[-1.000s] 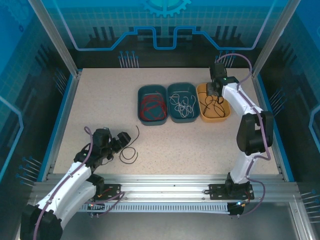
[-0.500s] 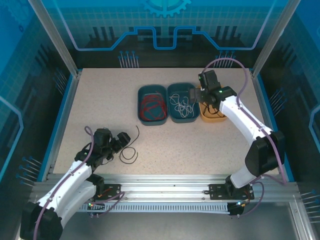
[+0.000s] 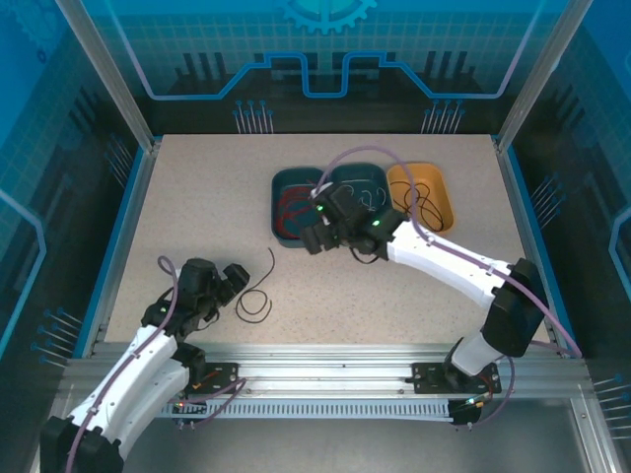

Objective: Untangle the cables

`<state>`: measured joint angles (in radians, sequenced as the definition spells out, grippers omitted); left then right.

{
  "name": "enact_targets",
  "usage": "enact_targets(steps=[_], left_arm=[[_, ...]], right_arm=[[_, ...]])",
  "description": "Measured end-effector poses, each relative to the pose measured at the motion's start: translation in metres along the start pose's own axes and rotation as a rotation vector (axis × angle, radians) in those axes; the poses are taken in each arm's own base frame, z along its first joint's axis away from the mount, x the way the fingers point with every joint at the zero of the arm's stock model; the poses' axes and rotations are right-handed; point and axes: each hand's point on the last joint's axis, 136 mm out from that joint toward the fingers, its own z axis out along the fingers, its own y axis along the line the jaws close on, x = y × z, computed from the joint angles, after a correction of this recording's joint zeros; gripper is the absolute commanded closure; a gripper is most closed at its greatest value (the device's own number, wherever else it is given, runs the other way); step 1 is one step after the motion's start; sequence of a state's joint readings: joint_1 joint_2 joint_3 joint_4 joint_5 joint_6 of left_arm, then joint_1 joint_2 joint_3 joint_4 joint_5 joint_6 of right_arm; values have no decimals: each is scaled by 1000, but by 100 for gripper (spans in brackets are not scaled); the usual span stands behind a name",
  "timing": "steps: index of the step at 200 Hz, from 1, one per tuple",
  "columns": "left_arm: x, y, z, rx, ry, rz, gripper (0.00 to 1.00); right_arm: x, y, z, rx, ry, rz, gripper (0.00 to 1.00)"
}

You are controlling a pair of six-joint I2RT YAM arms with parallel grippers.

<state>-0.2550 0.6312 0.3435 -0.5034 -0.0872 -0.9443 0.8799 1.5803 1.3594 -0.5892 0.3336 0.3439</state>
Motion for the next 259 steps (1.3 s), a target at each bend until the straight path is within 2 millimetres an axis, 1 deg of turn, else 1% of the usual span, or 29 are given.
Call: enact_targets(steps=[18,26,34,54,84,119,161,189,213,241,259], left_arm=[[0,5,-2,-18,-7,-2,1],[0,7,-2,-25,-7,-3,1],[0,9,-2,-34,-8,-7,1],[1,16,-3,-62,-7,-30,1],[1,24,-6,-77,-26,-77,1],[5,35,-9,-86,-38,-131,1],[8,48,-11,-106,-53,-180,1],[8,52,-12,-113,-64,-200,1],[8,55,-13,-127,-70,-215,1],[8,57,-13,-137,-72,-219,1],[8,57,-13,-137,-72,-219,1]], right_arm=[[14,32,12,-52,38,-75,15],[21,43,18,-71,61,-99,17],[28,52,24,-86,83,-117,21],[44,72,42,-121,138,-154,23],[62,100,66,-163,202,-194,43],[73,129,87,-217,256,-208,58],[78,147,108,-263,300,-211,64],[84,158,120,-280,326,-222,66],[92,165,129,-285,355,-242,68],[95,175,137,-274,372,-269,72],[96,178,143,-255,375,-290,74]])
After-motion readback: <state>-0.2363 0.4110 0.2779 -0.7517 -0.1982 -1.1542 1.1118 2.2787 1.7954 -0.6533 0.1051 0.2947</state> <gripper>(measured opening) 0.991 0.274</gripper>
